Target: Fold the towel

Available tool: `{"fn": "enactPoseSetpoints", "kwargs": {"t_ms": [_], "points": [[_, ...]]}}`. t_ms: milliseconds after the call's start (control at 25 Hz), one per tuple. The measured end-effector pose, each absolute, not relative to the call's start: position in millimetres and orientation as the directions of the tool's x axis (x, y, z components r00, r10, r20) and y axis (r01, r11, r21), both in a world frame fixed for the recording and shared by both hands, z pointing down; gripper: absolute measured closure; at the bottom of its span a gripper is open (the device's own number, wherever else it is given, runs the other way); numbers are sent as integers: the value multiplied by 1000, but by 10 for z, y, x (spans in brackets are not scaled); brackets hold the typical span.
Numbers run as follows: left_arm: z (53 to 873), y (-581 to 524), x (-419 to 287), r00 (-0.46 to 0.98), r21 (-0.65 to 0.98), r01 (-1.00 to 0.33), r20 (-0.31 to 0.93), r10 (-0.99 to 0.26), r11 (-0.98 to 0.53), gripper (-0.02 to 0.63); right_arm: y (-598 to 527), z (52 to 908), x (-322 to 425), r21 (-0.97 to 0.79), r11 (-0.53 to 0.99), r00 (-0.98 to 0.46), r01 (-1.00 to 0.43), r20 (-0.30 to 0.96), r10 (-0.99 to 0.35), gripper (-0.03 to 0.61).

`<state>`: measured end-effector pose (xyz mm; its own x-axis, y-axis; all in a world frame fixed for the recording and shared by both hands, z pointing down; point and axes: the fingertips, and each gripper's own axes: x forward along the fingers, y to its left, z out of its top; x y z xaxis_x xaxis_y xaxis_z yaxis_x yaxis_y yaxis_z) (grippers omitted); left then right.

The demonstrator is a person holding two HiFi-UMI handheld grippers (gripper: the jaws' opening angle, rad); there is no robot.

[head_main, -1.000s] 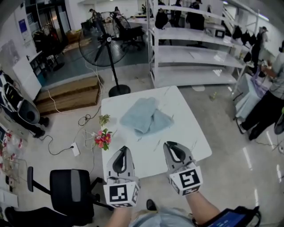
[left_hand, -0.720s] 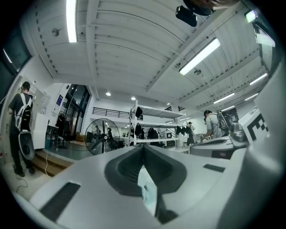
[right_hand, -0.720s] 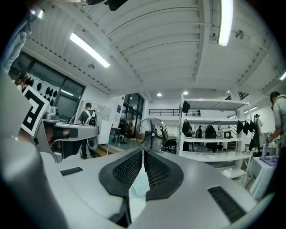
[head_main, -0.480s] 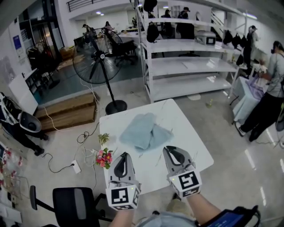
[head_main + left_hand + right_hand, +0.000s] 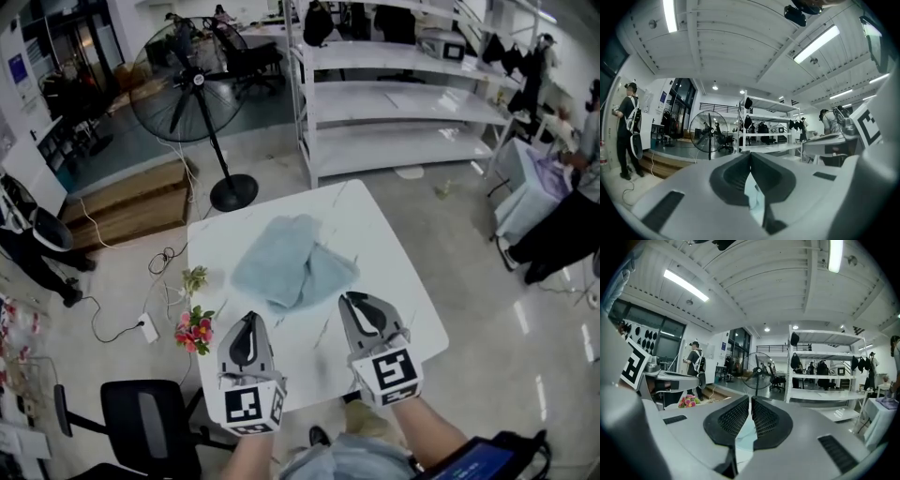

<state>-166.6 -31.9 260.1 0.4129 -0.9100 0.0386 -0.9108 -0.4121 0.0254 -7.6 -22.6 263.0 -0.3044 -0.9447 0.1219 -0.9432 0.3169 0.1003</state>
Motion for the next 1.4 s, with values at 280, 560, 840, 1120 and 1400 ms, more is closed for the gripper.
{"fn": "enactPoseSetpoints", "kwargs": {"t_ms": [280, 560, 840, 1120, 1400], "points": [[2861, -672, -1425, 375, 23, -927, 100, -922, -374, 606, -650, 2936, 278, 78, 344, -326, -936, 183, -928, 540], [3073, -1015, -1222, 332, 13, -943, 155, -930, -334, 606, -1026, 3413, 518, 24, 389, -369, -921, 269, -890, 473], [3577, -1285, -1107, 285, -6, -956, 230, -931, -294, 606, -1345, 4094, 691, 9, 438, -401, -899, 385, -831, 443], [4056, -1397, -1148, 235, 0, -969, 316, -919, -247, 606, -1560, 4782, 628, -21, 489, -431, -872, 509, -745, 382], [4286, -1430, -1202, 194, -7, -978, 354, -915, -210, 606, -1603, 5184, 580, 20, 515, -394, -857, 619, -679, 354]]}}
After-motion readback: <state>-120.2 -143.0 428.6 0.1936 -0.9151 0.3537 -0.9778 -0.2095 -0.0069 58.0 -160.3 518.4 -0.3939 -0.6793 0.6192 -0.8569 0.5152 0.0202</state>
